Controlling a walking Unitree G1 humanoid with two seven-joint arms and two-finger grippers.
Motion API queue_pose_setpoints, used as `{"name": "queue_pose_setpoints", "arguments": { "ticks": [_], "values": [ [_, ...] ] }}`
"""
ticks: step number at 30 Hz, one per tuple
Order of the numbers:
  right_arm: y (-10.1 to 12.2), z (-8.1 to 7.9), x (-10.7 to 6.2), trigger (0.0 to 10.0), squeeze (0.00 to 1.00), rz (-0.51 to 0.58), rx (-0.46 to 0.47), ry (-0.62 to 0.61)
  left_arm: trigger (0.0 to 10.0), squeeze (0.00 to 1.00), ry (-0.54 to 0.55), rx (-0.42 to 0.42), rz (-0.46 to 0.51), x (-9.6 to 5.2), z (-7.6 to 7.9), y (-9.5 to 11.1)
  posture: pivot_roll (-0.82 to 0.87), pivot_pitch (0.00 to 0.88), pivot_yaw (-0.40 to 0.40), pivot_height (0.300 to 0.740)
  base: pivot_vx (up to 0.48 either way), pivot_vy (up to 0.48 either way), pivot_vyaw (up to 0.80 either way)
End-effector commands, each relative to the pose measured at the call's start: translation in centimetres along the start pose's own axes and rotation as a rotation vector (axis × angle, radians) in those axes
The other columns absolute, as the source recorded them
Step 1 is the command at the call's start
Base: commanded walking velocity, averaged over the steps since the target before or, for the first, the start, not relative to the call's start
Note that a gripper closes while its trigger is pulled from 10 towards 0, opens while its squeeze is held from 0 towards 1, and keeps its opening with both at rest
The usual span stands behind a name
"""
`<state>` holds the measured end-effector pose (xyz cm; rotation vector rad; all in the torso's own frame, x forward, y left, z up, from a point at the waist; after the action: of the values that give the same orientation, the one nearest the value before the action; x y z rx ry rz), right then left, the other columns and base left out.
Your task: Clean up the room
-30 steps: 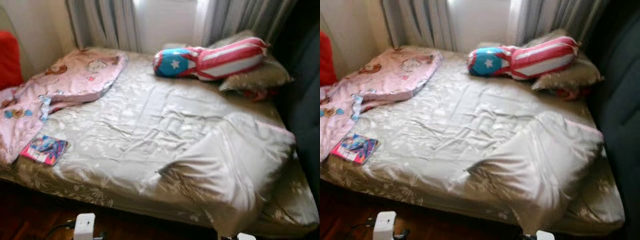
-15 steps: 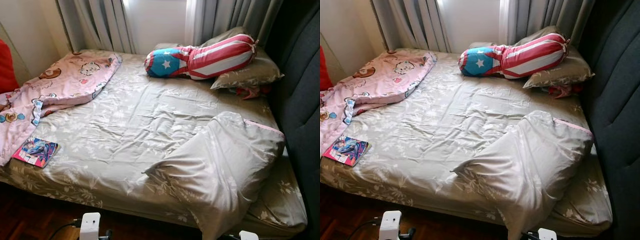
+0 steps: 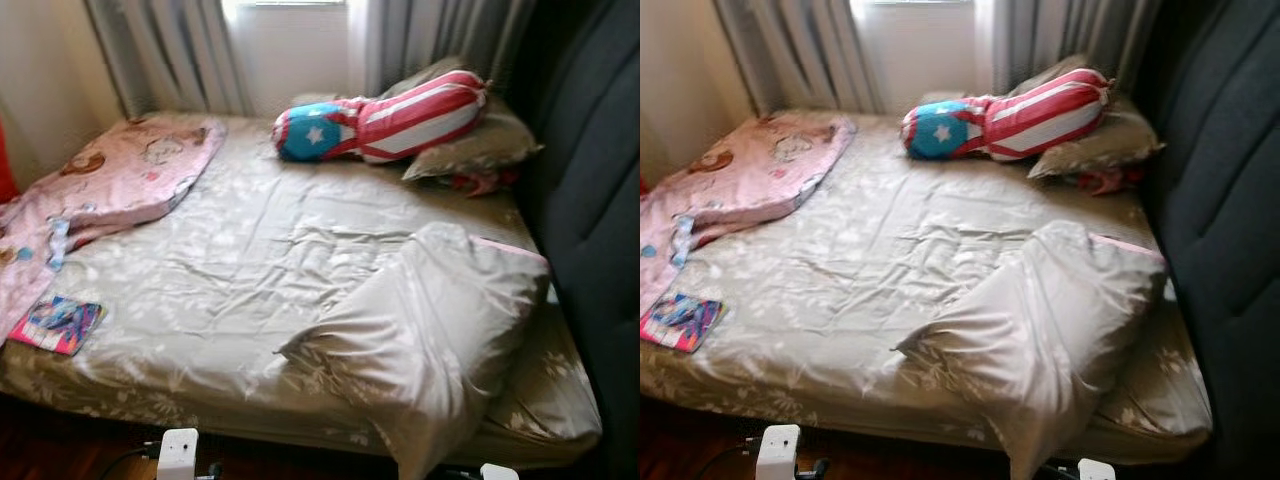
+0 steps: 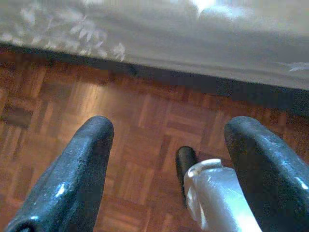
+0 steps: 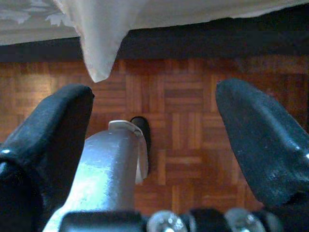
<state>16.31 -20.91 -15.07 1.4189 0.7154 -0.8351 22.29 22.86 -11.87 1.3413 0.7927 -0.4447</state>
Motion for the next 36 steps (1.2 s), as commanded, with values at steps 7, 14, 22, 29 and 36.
{"name": "queue_pose_setpoints", "arguments": {
  "ticks": [7, 14, 22, 29, 36],
  "values": [
    [0.1, 0.1, 0.0, 10.0, 0.00, 0.012, 0.008, -0.001, 10.0, 0.00, 0.006, -0.001, 0.003, 0.1, -0.1, 0.3, -0.01, 0.000, -0.001, 0.710, 0.290, 0.000, -0.14],
    [0.1, 0.1, 0.0, 10.0, 0.00, 0.010, 0.004, 0.000, 10.0, 0.00, 0.003, -0.001, 0.005, 0.1, 0.0, 0.3, -0.01, 0.000, -0.002, 0.710, 0.308, 0.000, 0.00],
    [0.2, 0.1, 0.0, 10.0, 0.00, 0.017, 0.008, 0.000, 10.0, 0.00, -0.021, 0.001, 0.041, 0.2, 0.5, 1.3, -0.01, 0.000, -0.003, 0.710, 0.152, 0.000, 0.00],
    [0.9, -0.3, -0.1, 10.0, 0.00, 0.068, 0.025, 0.029, 10.0, 0.00, -0.074, 0.003, 0.154, 0.6, 2.0, 4.5, -0.02, 0.000, -0.001, 0.710, 0.000, 0.000, 0.00],
    [1.8, -0.6, -0.3, 10.0, 0.00, 0.152, 0.051, 0.049, 10.0, 0.00, -0.130, -0.014, 0.277, 0.4, 3.5, 7.5, -0.02, 0.000, 0.004, 0.710, 0.000, 0.000, 0.00]
  ]
}}
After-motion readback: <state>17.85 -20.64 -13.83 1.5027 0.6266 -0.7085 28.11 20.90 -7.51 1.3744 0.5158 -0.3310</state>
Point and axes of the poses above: a point about 5 cm out from each wrist's last joint towards the gripper, its own x axis pointing out of the wrist towards the gripper, its own y axis along the axis of the wrist's last joint, z = x × y, the point moved 6 cm from there along x, pointing out of the wrist towards the gripper, and after that the axes turned 11 degrees about -x, right-handed, at the moved point
